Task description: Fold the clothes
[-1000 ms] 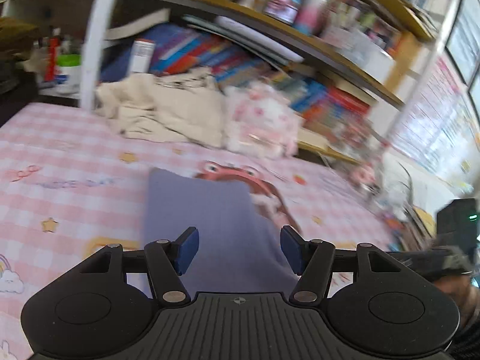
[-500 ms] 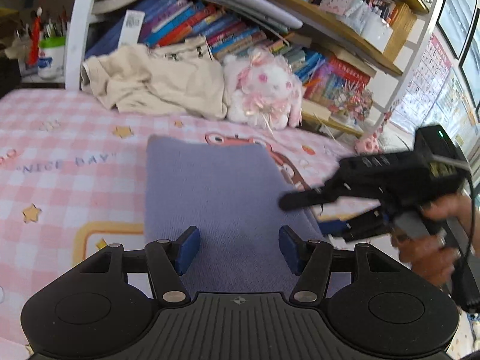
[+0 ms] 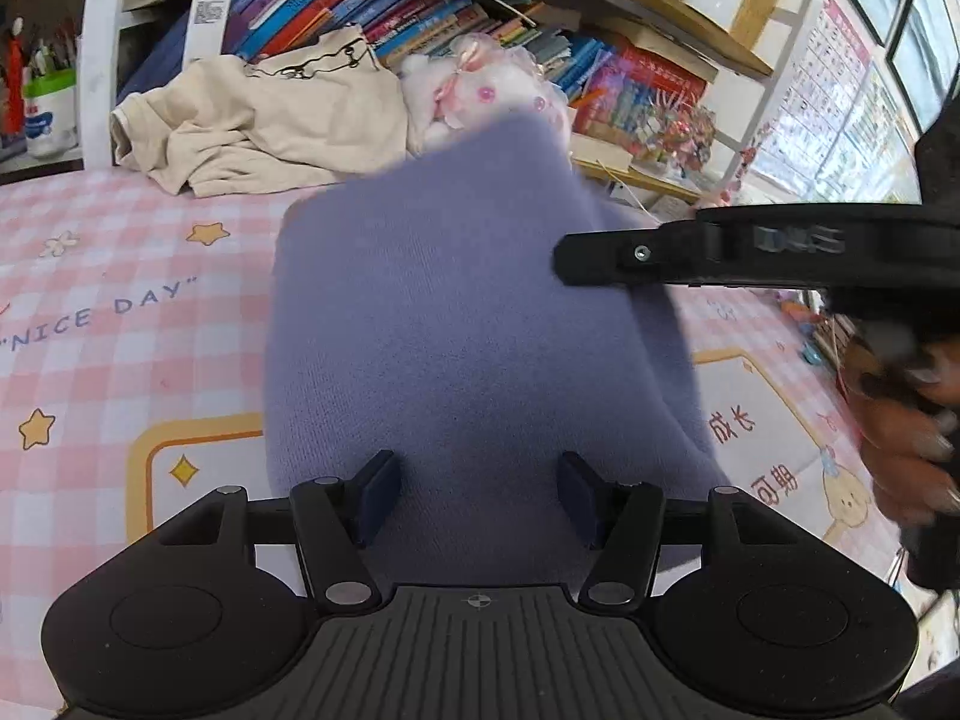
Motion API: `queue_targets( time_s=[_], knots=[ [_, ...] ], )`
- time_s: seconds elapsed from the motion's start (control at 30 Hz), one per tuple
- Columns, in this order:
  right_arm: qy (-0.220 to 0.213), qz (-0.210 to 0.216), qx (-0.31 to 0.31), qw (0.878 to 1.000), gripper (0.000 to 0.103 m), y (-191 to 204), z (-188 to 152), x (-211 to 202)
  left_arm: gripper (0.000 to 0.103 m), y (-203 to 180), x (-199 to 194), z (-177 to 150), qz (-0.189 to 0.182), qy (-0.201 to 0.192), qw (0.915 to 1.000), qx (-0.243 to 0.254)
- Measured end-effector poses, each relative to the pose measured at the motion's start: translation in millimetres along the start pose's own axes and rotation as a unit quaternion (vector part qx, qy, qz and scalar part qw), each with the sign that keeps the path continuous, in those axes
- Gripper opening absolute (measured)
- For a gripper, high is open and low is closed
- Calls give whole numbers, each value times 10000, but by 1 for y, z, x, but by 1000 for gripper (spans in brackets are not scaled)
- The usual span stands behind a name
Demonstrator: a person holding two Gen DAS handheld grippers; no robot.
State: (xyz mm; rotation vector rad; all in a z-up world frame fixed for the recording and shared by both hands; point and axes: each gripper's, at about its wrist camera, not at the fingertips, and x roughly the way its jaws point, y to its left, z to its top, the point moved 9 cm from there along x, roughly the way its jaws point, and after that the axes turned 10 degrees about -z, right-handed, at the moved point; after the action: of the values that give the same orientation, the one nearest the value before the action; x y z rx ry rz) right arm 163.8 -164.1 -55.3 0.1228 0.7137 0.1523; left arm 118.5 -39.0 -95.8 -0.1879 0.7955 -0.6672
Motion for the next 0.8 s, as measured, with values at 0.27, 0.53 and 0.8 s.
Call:
queue_targets(
  time_s=[0.27,0.53,0.8],
  knots=[
    [676,22,570,9961,44,-26,-5,-10,58,5,-8,7,-342,-106,9988,-337],
    [1373,225,637,9882,14,8,-49,9,56,17,-42,40,-811,-663,9911,-818],
    [702,-215,-232,9970,8,13,-41,-9,9,33,11,9,-488,208,9949,-854]
  ],
)
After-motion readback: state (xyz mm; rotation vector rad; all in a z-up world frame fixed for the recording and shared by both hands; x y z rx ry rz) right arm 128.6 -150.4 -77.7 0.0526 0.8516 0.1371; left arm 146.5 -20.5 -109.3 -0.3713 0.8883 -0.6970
